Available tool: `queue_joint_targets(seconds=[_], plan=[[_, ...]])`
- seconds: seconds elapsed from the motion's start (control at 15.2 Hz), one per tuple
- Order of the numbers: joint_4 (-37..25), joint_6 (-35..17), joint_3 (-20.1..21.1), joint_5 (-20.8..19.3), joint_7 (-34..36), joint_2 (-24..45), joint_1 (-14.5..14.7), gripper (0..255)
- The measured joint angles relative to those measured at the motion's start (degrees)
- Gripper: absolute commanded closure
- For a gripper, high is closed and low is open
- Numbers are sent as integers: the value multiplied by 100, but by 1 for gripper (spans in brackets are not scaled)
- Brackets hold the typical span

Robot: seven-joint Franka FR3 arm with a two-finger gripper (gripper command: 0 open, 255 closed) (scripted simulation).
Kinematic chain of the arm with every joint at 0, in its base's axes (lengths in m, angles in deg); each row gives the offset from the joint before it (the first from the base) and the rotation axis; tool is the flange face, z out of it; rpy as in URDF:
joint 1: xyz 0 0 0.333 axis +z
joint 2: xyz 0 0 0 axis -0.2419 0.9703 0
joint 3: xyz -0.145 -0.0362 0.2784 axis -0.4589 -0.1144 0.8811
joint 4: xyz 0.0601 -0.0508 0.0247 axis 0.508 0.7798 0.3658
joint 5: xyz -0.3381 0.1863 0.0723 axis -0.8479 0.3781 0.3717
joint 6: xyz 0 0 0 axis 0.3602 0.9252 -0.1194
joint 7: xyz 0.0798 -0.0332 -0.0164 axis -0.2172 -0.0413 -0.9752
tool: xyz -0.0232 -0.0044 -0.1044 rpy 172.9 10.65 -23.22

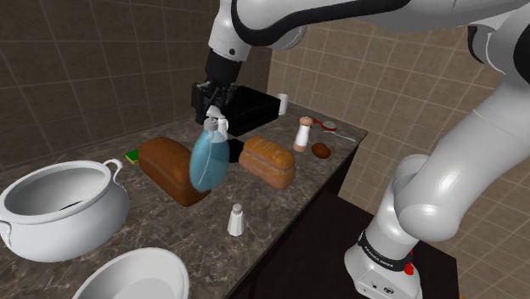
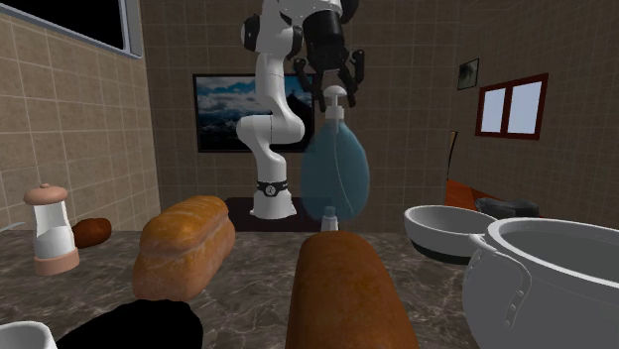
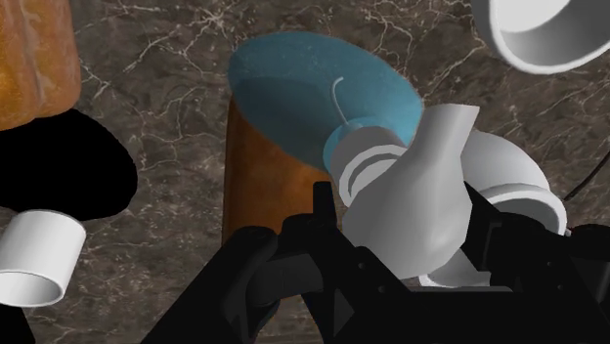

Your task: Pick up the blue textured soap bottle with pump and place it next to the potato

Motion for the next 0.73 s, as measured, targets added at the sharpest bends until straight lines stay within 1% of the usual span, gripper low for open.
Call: queue_joint_targets(seconds=[0.73], plan=[[-830,853,-38,-67,107,-28,-28,255]])
